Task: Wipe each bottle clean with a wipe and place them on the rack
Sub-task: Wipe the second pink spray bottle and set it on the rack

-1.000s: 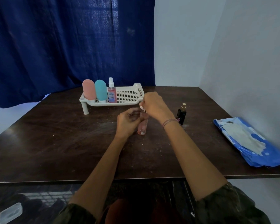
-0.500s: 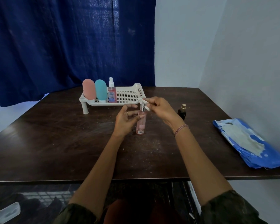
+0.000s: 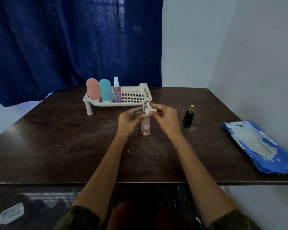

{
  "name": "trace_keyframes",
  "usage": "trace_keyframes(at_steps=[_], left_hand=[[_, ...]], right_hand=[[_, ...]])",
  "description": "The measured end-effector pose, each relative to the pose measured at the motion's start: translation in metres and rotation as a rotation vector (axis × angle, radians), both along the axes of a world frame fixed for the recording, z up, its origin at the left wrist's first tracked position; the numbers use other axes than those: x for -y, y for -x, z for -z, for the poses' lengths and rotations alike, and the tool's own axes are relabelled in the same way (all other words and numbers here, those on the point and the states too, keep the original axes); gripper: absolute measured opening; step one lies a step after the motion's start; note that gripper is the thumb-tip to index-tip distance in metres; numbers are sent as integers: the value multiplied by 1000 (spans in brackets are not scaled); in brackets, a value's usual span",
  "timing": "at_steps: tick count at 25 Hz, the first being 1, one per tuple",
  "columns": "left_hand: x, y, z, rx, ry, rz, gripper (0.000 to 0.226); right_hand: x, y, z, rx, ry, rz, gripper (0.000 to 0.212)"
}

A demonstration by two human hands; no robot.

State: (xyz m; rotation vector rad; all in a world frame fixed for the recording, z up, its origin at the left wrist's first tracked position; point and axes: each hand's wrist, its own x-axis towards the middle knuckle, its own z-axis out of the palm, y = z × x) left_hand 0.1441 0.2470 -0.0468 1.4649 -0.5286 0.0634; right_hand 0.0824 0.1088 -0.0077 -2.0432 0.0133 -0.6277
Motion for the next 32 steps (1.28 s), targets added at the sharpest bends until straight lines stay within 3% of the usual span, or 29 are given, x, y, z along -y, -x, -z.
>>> trace_keyframes(at_steps=[6,10,16,27,32], left_hand=[[0,-1,1,27,-2,-6,37],[0,-2,2,11,27,65,29],[-2,-9,4,-96,128,69,16],[1,-6,-2,-139,158,99,19],[0,-6,-3,-144,150,85,17]], right_hand=[[-7,9,15,264,131,58,26],[-4,5,9,237,305,34,17],[-5,9,16,255,317,-73,25],[-6,9,23,316,292,-10,22],[-4,11,28,311,377,-40,24]])
